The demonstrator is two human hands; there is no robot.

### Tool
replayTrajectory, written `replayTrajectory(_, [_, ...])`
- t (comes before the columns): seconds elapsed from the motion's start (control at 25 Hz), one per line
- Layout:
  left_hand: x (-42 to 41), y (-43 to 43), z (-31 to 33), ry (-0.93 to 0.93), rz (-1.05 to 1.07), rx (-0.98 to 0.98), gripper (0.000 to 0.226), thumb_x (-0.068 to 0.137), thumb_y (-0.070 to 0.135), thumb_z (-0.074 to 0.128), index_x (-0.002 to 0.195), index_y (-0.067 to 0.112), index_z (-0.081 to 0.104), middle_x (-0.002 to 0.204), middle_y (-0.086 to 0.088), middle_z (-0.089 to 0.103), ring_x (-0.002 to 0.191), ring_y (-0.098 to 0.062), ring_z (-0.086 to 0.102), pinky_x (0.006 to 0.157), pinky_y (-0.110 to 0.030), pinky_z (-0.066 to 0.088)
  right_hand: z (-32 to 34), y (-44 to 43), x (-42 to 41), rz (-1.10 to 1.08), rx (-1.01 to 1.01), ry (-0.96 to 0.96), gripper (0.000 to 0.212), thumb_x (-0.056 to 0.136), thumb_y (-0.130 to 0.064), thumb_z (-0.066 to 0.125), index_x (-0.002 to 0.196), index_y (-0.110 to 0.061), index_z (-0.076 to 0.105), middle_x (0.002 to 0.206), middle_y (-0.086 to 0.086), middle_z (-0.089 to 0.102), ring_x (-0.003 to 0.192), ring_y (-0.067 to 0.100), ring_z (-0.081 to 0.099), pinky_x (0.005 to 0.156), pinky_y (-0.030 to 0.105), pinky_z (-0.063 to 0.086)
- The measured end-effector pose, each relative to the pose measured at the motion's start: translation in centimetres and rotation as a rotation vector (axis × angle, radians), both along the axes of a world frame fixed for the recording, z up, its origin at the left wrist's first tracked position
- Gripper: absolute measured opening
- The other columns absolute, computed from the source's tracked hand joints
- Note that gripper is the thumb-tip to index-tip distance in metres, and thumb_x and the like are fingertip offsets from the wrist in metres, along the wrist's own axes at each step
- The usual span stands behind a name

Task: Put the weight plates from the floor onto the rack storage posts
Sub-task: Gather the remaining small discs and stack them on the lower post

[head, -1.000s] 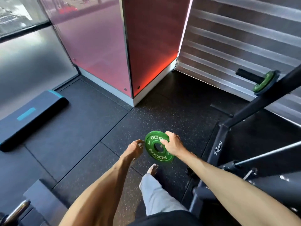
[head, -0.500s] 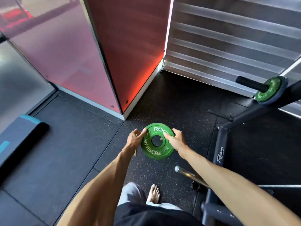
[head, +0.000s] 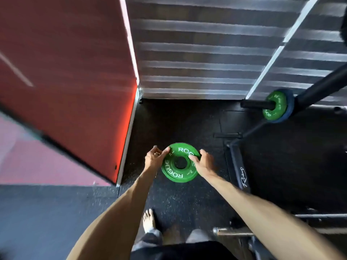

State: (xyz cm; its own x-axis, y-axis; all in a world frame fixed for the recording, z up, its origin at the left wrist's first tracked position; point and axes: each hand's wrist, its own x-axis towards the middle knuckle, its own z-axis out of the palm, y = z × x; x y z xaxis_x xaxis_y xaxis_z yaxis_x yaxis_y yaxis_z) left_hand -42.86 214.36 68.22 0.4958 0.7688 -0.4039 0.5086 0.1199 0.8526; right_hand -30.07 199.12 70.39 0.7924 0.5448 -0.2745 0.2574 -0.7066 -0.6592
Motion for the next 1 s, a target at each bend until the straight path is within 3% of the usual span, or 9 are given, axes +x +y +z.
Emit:
replayTrajectory(0.12, [5.6, 5.3, 0.5, 0.038, -0.133, 0.015, 0.045, 0.076, 0.056, 0.073, 0.061, 0.021, 0.05, 0.065, 0.001, 0.056, 0.08, -0.032, 0.061, 0.071, -0.036, 0.048, 0.5, 2.9, 2.8, -0.138, 0.015, -0.05, 0.047, 0.092, -0.038, 0.065, 0.113, 0.003, 0.062, 0.109, 0.021, 0.069, 0.103, 0.036, 0.065, 0.083, 0.044, 0.052])
replayTrajectory(0.2, [9.4, 7.6, -0.3, 0.016, -0.174, -0.002, 0.044, 0.064, 0.066, 0.074, 0.058, 0.026, 0.056, 0.092, -0.013, 0.07, 0.095, -0.034, 0.065, 0.08, -0.039, 0.051, 0.4, 4.0, 4.7, -0.232, 0.027, -0.037, 0.042, 0.091, -0.041, 0.065, 0.106, -0.002, 0.064, 0.102, 0.016, 0.071, 0.097, 0.033, 0.067, 0.078, 0.04, 0.054])
replayTrajectory(0.28, [13.9, 9.2, -0.6, 0.004, -0.262, -0.031, 0.042, 0.067, 0.062, 0.076, 0.058, 0.025, 0.057, 0.119, -0.017, 0.066, 0.095, -0.029, 0.067, 0.076, -0.034, 0.049, -0.2, 5.0, 7.4, -0.318, 0.036, -0.025, 0.039, 0.09, -0.045, 0.065, 0.094, -0.006, 0.063, 0.091, 0.012, 0.071, 0.087, 0.031, 0.068, 0.07, 0.038, 0.054])
replayTrajectory(0.36, [18.7, 10.7, -0.4, -0.013, -0.35, -0.026, 0.041, 0.075, 0.054, 0.076, 0.06, 0.022, 0.055, 0.1, -0.01, 0.071, 0.089, -0.024, 0.066, 0.069, -0.029, 0.044, -0.8, 6.1, 10.7, -0.385, 0.058, -0.021, 0.037, 0.089, -0.045, 0.065, 0.091, -0.008, 0.062, 0.087, 0.011, 0.071, 0.083, 0.03, 0.068, 0.067, 0.038, 0.053])
replayTrajectory(0.48, [25.7, 11.8, 0.0, -0.042, -0.451, -0.017, 0.04, 0.08, 0.046, 0.075, 0.062, 0.019, 0.051, 0.072, -0.001, 0.057, 0.079, -0.014, 0.057, 0.061, -0.021, 0.037, -1.4, 7.3, 15.9, -0.497, 0.106, -0.056, 0.038, 0.088, -0.046, 0.063, 0.093, -0.009, 0.061, 0.087, 0.012, 0.071, 0.084, 0.031, 0.067, 0.068, 0.038, 0.051])
replayTrajectory(0.56, [29.9, 12.4, 0.1, -0.067, -0.489, -0.028, 0.041, 0.08, 0.041, 0.076, 0.058, 0.02, 0.049, 0.081, -0.015, 0.064, 0.087, -0.022, 0.066, 0.065, -0.022, 0.036, -1.1, 7.6, 19.1, -0.567, 0.134, -0.076, 0.038, 0.088, -0.046, 0.062, 0.092, -0.009, 0.06, 0.088, 0.013, 0.071, 0.086, 0.034, 0.066, 0.07, 0.038, 0.049])
replayTrajectory(0.76, [40.5, 13.3, 0.2, -0.081, -0.691, -0.086, 0.052, 0.057, 0.076, 0.074, 0.059, 0.026, 0.058, 0.07, 0.003, 0.059, 0.072, -0.016, 0.057, 0.07, -0.043, 0.049, 0.9, 7.6, 26.0, -0.72, 0.191, -0.095, 0.025, 0.091, -0.033, 0.066, 0.1, -0.01, 0.062, 0.09, 0.006, 0.071, 0.083, 0.021, 0.067, 0.072, 0.033, 0.052])
replayTrajectory(0.88, [44.9, 12.2, 2.1, -0.05, -0.819, -0.085, 0.034, 0.079, 0.054, 0.071, 0.078, 0.021, 0.063, 0.09, -0.005, 0.069, 0.088, -0.022, 0.068, 0.08, -0.041, 0.057, 1.5, 7.1, 28.9, -0.789, 0.18, -0.093, 0.022, 0.093, -0.031, 0.065, 0.101, -0.011, 0.061, 0.087, 0.0, 0.068, 0.082, 0.018, 0.068, 0.065, 0.026, 0.051])
replayTrajectory(1.0, [49.9, 11.1, 2.2, -0.029, -0.952, -0.064, 0.036, 0.083, 0.052, 0.068, 0.086, 0.016, 0.062, 0.096, -0.007, 0.068, 0.093, -0.023, 0.066, 0.079, -0.038, 0.057, 1.4, 6.4, 31.7, -0.922, 0.165, -0.106, 0.023, 0.093, -0.032, 0.065, 0.1, -0.011, 0.059, 0.086, 0.002, 0.067, 0.079, 0.019, 0.065, 0.067, 0.029, 0.047])
